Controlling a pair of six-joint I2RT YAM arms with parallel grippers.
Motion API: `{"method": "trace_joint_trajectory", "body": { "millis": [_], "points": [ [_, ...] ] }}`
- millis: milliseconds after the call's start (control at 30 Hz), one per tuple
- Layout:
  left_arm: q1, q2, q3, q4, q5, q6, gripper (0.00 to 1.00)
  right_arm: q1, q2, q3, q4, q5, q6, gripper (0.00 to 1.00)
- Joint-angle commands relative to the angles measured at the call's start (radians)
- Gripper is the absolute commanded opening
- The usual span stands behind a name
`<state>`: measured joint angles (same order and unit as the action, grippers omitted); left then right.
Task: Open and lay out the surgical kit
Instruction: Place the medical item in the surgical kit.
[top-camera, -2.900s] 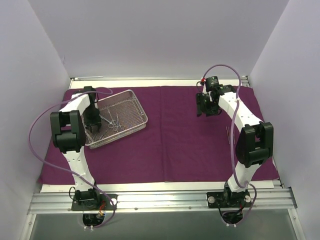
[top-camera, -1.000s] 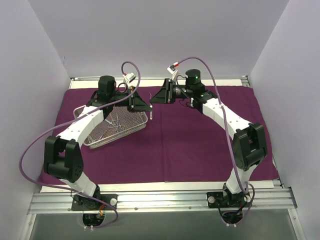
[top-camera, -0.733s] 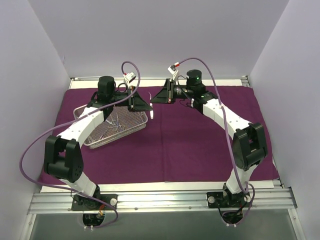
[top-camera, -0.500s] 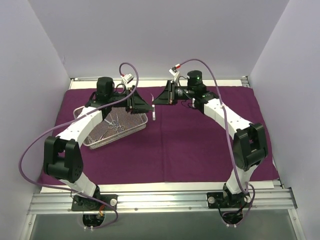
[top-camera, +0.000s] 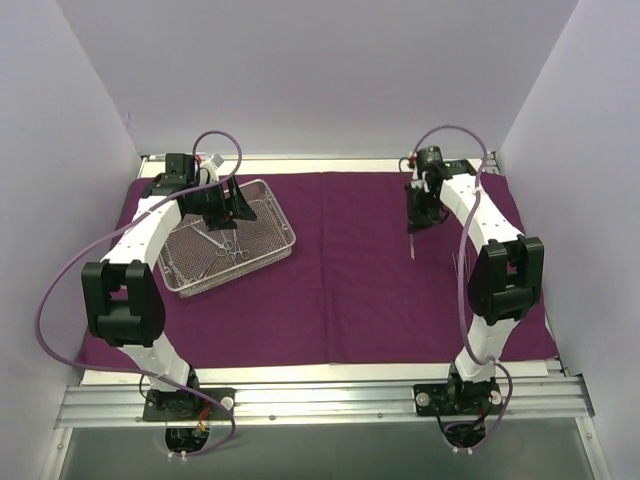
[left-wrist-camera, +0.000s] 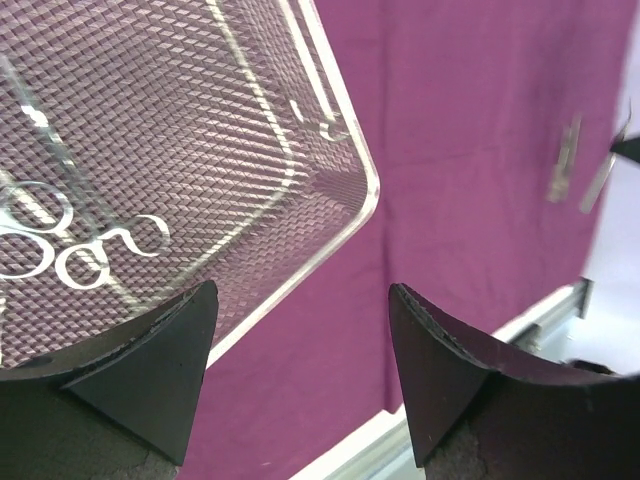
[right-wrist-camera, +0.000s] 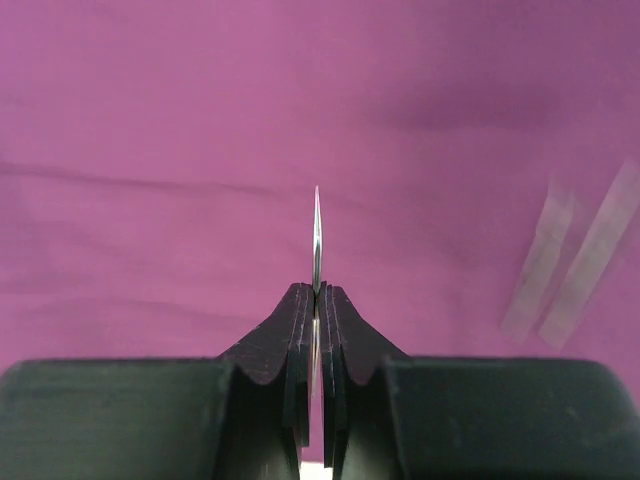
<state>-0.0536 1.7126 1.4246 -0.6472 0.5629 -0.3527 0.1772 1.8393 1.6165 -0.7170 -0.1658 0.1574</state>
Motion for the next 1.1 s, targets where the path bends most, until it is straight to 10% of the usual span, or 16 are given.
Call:
{"method": "trace_joint_trajectory", "body": {
  "millis": [0, 1067],
  "points": [
    [0.001, 0.022, 0.06, -0.036, -0.08, 0.048, 0.77, -0.028, 0.028, -0.067, -0.184, 0.298, -0.082, 0.0],
    [0.101, 0.131, 0.146, -0.155, -0.268, 0.011, 0.74, -0.128, 0.196, -0.231, 0.021, 0.358, -0.11, 0.09]
  ]
}}
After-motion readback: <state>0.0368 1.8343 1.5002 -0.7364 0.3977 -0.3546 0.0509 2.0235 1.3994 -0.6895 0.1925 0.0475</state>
